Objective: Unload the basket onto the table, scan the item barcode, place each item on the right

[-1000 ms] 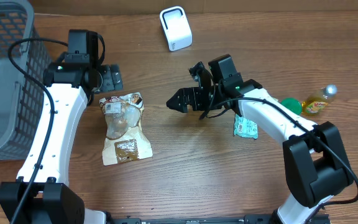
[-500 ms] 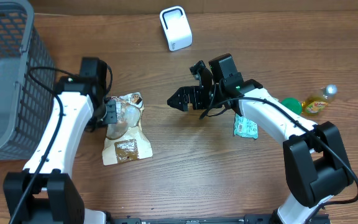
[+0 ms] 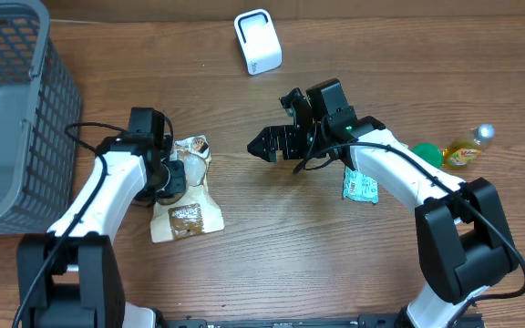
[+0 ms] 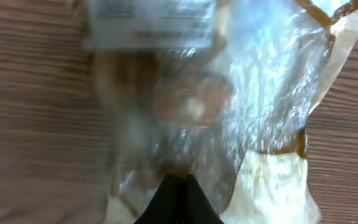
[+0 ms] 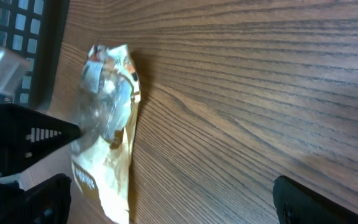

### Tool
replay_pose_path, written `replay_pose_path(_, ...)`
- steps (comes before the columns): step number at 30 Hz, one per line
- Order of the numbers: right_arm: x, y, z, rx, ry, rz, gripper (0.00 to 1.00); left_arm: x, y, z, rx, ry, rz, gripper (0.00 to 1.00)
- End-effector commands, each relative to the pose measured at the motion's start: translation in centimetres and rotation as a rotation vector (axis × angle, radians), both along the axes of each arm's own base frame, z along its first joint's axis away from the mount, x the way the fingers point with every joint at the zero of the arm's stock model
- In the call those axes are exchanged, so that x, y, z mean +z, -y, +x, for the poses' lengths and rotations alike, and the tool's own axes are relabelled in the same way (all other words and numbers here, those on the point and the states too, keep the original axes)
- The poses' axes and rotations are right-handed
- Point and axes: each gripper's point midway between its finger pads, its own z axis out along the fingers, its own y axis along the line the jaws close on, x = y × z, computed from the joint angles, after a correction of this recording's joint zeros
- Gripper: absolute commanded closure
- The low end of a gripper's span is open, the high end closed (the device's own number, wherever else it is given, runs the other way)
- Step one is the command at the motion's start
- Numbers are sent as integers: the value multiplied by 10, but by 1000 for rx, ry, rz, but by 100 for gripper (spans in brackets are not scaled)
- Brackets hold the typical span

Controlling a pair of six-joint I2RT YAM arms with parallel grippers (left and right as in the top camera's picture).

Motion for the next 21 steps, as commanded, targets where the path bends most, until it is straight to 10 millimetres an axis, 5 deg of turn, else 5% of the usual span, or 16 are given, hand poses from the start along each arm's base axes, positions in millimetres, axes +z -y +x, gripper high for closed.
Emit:
replay_pose_path(1, 11, 0, 8, -11, 37, 1, 0, -18, 23, -13, -43, -76, -86, 96)
replay_pose_path(14, 6, 7, 15, -45, 57, -45, 0, -19, 48, -11, -129, -77, -83, 96)
replay_pose_path(21, 6, 7, 15, -45, 57, -45, 0, 40, 47, 26, -107, 9, -87, 96)
